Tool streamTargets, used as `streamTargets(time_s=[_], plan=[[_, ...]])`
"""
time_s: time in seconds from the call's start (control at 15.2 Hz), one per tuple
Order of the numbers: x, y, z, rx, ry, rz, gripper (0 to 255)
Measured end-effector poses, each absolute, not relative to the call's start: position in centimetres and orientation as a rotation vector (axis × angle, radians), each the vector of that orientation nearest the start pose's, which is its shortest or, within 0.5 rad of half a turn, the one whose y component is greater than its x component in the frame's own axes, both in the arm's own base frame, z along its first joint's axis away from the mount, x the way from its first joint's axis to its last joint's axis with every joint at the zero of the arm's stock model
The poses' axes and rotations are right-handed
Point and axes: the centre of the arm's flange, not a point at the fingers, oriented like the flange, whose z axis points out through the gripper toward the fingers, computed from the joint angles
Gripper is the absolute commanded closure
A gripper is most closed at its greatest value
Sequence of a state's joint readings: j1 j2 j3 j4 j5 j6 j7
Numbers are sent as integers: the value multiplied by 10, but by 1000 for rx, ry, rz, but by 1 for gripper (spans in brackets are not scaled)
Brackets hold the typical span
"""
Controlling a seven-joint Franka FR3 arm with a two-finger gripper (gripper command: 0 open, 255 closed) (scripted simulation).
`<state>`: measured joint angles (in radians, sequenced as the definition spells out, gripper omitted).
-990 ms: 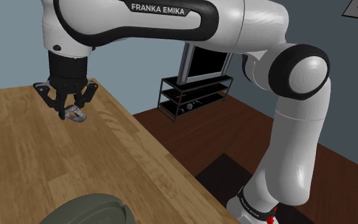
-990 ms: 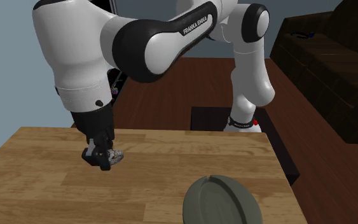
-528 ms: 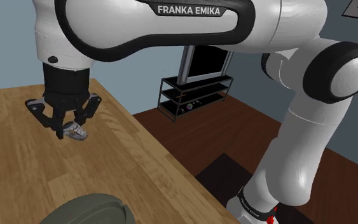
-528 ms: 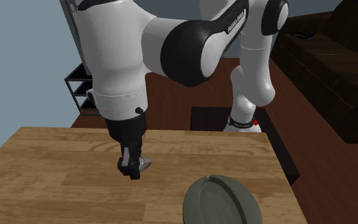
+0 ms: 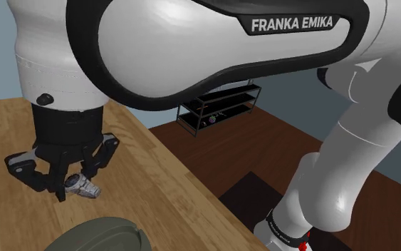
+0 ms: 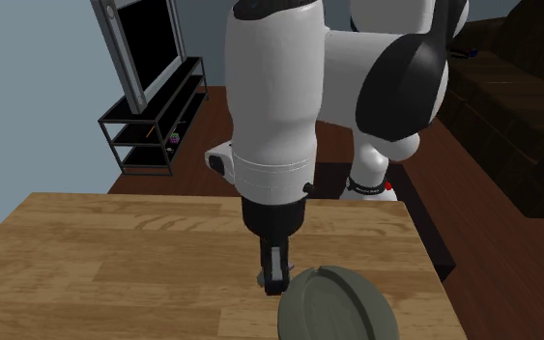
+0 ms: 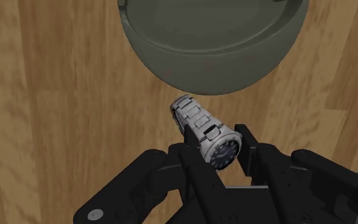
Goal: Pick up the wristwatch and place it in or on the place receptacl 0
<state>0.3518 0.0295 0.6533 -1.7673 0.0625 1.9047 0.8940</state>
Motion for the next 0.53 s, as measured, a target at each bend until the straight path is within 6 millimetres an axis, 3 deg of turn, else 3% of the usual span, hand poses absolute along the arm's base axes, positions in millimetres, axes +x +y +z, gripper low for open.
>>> streamTargets(time_s=[0.4,0.53], plan=[[238,512,549,-3000,-140,-4,255],[222,516,545,-3000,-139,-5,255]])
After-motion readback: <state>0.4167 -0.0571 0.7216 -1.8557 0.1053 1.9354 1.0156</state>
